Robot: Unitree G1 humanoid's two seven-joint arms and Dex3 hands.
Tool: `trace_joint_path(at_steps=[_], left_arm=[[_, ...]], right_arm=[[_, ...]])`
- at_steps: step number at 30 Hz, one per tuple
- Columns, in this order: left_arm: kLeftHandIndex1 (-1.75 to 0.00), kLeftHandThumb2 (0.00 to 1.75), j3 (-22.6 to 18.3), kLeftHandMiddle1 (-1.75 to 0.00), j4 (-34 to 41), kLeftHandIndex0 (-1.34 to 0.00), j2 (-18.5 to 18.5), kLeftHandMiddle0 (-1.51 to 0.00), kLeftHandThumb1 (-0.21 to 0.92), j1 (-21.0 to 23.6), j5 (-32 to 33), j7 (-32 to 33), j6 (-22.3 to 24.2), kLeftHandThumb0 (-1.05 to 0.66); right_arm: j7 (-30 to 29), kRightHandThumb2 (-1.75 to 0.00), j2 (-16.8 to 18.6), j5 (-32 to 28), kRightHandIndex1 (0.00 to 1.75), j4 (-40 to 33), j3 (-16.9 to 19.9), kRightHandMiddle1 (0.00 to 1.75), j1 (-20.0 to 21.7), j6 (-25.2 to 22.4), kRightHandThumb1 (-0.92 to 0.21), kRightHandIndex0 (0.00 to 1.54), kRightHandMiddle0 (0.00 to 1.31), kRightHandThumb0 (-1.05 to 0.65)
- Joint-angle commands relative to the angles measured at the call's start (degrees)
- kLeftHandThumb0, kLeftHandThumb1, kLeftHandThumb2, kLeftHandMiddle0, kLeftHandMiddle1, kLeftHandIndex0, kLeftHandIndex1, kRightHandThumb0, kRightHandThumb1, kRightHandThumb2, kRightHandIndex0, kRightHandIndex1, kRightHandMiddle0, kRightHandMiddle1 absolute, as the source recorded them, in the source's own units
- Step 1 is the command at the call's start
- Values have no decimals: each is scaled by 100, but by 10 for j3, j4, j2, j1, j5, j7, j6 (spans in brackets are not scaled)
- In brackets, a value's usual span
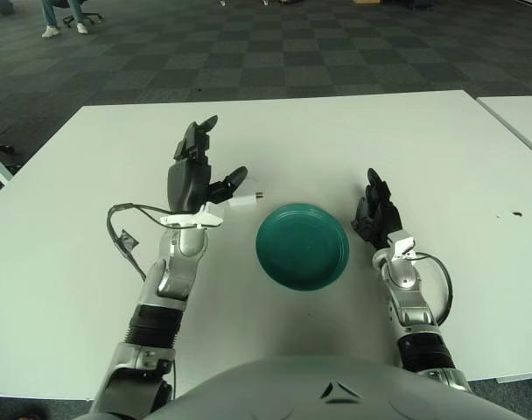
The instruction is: Put the charger into the plate.
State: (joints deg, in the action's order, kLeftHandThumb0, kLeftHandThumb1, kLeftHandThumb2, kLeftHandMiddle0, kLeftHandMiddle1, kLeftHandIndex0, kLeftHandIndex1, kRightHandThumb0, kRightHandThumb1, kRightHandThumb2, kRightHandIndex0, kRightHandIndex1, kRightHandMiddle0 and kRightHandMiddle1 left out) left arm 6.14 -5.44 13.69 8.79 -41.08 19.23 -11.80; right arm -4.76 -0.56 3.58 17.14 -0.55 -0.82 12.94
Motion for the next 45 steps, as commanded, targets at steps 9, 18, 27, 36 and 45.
trace_joint_path(at_steps=[9,18,27,36,45], left_arm=[[-88,51,92,0,-133,-2,87,-19,92,164,-41,-170,19,-105],[-88,40,125,-1,-230,-3,101,-19,92,200,6,-220,-55,-105],[-91,43,150,0,-293,-4,107,-18,92,239,25,-271,-95,-105],[-87,53,174,-1,-453,-1,74,-20,92,301,18,-238,-101,-105],[-85,68,185,0,-532,0,64,-19,92,337,34,-255,-112,-105]], right_arm=[[-8,-91,21,4,0,89,-10,16,-32,-29,-92,0,0,-99],[-14,-90,26,7,0,93,-13,15,-36,-22,-92,0,0,-100],[-10,-88,26,1,0,103,-12,13,-34,-14,-92,0,0,-101],[-9,-87,30,-2,0,106,-14,13,-31,-12,-92,0,0,-101],[-12,-87,33,-1,0,101,-15,12,-31,-16,-92,0,0,-100]])
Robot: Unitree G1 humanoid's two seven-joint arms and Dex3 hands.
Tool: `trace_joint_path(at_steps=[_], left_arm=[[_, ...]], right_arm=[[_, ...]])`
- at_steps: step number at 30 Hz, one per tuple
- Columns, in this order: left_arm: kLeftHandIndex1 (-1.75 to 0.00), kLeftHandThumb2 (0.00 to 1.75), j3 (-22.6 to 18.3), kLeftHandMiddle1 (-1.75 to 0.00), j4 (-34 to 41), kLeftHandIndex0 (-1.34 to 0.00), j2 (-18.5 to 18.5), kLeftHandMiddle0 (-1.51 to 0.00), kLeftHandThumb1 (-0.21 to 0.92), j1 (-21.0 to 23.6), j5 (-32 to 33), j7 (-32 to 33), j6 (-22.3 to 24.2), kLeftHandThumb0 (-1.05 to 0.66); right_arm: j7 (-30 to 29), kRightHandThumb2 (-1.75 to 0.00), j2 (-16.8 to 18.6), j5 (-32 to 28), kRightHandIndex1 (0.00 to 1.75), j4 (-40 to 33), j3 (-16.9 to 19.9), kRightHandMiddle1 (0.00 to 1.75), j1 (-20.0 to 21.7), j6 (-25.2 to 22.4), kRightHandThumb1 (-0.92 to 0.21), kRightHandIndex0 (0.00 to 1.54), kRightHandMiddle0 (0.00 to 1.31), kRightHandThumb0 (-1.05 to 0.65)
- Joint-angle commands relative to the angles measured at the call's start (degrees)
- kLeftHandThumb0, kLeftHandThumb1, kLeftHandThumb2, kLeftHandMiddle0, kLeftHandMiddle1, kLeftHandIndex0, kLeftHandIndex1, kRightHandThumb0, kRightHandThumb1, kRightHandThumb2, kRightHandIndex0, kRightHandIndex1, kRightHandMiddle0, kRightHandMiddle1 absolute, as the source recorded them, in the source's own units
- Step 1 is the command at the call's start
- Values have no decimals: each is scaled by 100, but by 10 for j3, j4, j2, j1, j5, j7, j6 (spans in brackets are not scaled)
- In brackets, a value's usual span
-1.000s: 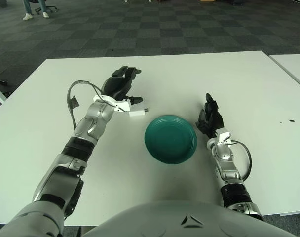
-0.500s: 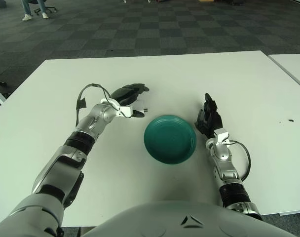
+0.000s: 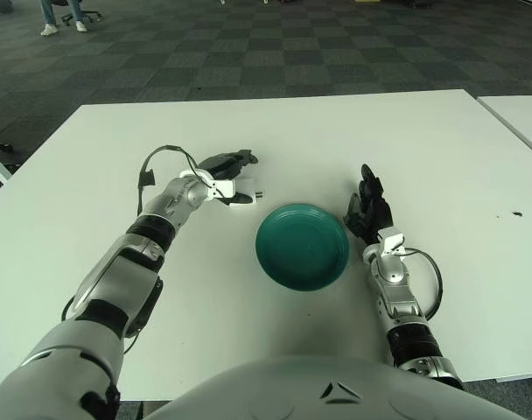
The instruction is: Put the charger into the plate.
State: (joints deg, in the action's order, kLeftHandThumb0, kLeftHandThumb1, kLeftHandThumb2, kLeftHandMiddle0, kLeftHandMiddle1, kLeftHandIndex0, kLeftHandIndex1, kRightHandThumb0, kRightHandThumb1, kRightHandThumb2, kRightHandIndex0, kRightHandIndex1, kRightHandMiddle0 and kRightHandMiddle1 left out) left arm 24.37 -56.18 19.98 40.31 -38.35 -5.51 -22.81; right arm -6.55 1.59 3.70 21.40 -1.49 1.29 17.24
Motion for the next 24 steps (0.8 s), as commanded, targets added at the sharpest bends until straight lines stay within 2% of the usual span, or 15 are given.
trace_joint_path(at_steps=[1,7,17,24], left_arm=[[-85,69,4,0,-31,-1,0,-19,92,24,8,-8,-3,-105],[-87,71,11,0,-53,-4,-2,-20,92,33,6,4,-4,-105],[-88,68,29,-1,-74,-5,-7,-22,92,39,-13,57,19,-105],[-87,69,35,-1,-87,-4,-11,-22,92,42,-9,62,25,-105]], right_arm=[[6,-87,12,-2,0,57,-6,12,-53,-59,-92,0,0,-100],[6,-88,11,-1,0,57,-5,11,-52,-58,-92,0,0,-101],[4,-88,12,-3,0,69,-2,9,-46,-56,-92,0,0,-101],[5,-88,10,-2,0,66,-3,13,-47,-54,-92,0,0,-101]])
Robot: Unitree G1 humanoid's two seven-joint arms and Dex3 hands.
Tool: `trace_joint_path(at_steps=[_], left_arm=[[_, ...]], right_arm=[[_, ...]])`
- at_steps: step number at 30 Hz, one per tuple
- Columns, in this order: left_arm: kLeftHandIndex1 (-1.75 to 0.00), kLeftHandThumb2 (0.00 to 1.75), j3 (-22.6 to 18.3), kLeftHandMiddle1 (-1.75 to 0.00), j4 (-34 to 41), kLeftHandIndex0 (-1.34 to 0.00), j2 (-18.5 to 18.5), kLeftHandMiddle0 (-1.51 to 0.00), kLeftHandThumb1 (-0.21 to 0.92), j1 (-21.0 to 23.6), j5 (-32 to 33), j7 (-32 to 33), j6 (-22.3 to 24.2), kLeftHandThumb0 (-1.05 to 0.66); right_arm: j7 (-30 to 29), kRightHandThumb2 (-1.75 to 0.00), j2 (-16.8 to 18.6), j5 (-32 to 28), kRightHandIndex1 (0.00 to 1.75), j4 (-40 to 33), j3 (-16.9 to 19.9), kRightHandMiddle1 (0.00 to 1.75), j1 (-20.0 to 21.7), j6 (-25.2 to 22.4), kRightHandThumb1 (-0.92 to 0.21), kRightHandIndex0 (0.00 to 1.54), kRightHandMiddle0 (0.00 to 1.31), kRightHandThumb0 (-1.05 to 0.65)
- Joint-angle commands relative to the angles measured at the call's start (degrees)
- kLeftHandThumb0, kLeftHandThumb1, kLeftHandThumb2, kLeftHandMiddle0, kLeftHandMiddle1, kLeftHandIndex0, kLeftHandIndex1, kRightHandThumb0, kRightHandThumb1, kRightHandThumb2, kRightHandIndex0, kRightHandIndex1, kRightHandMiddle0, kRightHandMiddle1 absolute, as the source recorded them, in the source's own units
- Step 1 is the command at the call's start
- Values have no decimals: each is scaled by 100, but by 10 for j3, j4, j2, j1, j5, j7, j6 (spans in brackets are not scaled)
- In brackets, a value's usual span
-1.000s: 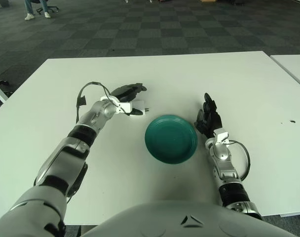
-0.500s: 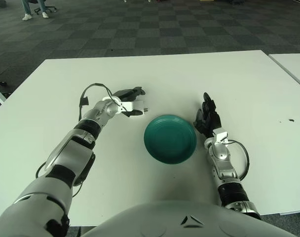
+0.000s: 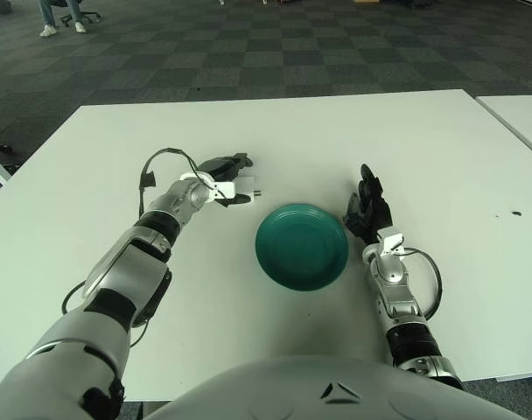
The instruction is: Put the charger into the plate.
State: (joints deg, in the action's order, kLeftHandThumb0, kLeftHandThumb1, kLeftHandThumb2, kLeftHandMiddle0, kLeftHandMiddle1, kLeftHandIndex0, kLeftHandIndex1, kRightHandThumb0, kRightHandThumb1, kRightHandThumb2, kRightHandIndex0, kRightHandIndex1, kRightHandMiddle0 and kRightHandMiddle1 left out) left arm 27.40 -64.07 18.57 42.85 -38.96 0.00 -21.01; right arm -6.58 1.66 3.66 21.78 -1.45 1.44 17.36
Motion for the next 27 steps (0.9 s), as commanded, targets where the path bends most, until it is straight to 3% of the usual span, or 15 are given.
trace_joint_path(at_steps=[1,15,27], left_arm=[[-87,69,4,-1,-10,-4,3,-22,92,17,-2,6,7,-105],[-88,75,7,-2,-29,-7,-1,-25,92,27,6,-36,8,-105],[-90,73,20,-4,-49,-7,-13,-32,92,19,2,-34,2,-105]], right_arm=[[6,-88,9,-1,0,62,-4,13,-48,-55,-92,0,0,-101],[0,-90,8,3,0,63,-3,11,-44,-63,-92,0,0,-102],[3,-92,8,-1,0,65,-1,11,-42,-63,-92,0,0,-101]])
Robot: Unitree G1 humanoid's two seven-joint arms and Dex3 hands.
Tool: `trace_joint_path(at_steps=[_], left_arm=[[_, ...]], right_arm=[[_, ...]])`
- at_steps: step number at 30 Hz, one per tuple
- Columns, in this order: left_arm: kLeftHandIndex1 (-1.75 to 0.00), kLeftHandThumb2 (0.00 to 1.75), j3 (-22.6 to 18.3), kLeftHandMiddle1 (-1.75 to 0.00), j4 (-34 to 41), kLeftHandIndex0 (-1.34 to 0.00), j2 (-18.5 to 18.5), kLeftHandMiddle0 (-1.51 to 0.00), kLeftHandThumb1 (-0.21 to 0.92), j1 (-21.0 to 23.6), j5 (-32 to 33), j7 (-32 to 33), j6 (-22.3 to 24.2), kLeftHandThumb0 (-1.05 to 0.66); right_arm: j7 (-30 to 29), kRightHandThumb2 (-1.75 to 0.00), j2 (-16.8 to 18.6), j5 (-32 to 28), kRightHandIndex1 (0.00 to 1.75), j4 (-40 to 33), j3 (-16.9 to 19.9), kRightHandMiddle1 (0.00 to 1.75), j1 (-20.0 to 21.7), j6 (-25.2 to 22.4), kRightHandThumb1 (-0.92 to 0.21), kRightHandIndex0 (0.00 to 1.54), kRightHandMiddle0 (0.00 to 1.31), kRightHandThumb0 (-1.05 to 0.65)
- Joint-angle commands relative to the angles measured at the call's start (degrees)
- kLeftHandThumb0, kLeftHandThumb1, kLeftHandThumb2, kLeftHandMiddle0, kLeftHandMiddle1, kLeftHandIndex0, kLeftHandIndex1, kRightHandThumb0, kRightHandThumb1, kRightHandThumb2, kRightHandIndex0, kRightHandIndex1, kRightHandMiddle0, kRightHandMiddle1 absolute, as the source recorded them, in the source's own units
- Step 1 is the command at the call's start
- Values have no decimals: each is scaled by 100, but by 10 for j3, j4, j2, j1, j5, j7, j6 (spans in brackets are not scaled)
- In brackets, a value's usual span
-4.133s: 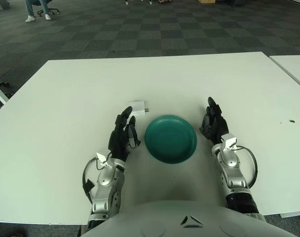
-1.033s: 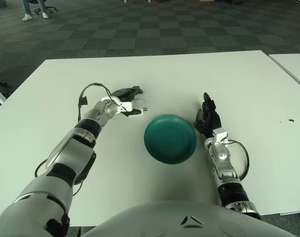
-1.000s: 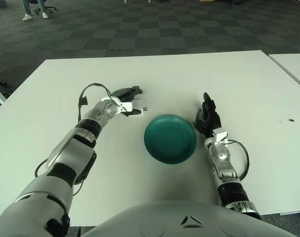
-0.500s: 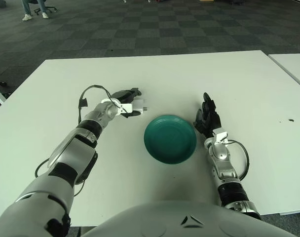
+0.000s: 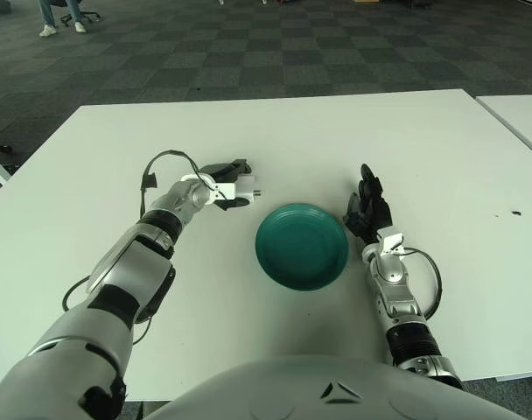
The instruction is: Put the charger into the plate.
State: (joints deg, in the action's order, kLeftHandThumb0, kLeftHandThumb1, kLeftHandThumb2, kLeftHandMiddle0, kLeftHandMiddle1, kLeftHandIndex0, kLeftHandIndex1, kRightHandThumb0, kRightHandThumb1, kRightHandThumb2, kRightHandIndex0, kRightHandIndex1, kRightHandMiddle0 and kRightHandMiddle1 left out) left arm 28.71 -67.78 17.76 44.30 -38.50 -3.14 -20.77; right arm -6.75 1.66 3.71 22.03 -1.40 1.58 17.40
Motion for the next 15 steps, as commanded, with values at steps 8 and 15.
trace_joint_path(at_steps=[8,15], left_arm=[[-105,69,12,-16,-34,-8,-18,-50,92,5,4,-34,-6,-98],[-142,62,31,-98,-42,-10,-29,-39,92,13,-3,-70,1,-85]], right_arm=[[-6,-91,11,2,0,56,-1,20,-46,-65,-92,2,0,-104],[-12,-89,11,5,1,53,-4,30,-48,-65,-92,6,0,-104]])
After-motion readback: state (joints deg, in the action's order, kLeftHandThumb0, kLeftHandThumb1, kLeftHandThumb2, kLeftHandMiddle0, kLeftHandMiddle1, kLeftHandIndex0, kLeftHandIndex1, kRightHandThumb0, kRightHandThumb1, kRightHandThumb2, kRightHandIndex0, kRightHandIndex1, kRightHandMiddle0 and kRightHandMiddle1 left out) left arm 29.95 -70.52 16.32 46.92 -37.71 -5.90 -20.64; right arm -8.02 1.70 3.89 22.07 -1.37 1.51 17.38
